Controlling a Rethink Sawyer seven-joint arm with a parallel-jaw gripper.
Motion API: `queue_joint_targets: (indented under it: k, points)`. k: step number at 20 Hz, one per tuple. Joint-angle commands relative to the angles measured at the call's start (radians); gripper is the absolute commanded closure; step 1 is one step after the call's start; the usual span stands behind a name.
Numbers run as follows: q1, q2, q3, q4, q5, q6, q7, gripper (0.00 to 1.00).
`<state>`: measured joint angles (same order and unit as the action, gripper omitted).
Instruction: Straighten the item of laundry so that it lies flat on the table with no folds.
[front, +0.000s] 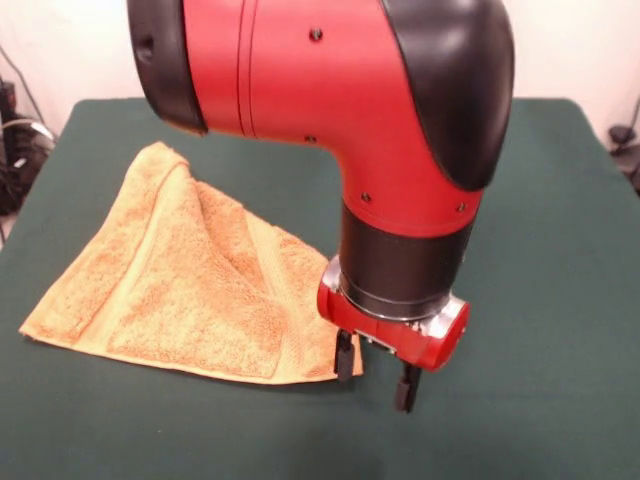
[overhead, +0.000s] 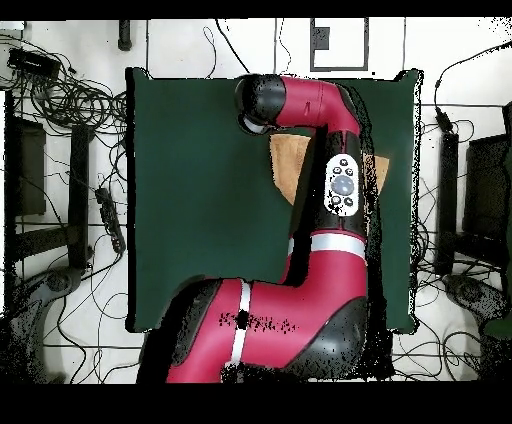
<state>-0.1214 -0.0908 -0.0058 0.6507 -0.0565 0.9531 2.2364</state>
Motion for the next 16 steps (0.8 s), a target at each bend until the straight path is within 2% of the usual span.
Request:
queue_joint_targets:
  k: [1, 9, 16]
  points:
    - [-0.011, 0.009, 0.035, 0.101, 0.043, 0.047, 0.143, 0.0]
    - [-0.034, -0.048, -0.006, 0.206, 0.039, 0.035, 0.175, 0.0]
    - [-0.024, -0.071, -0.023, 0.243, 0.043, 0.027, 0.194, 0.0]
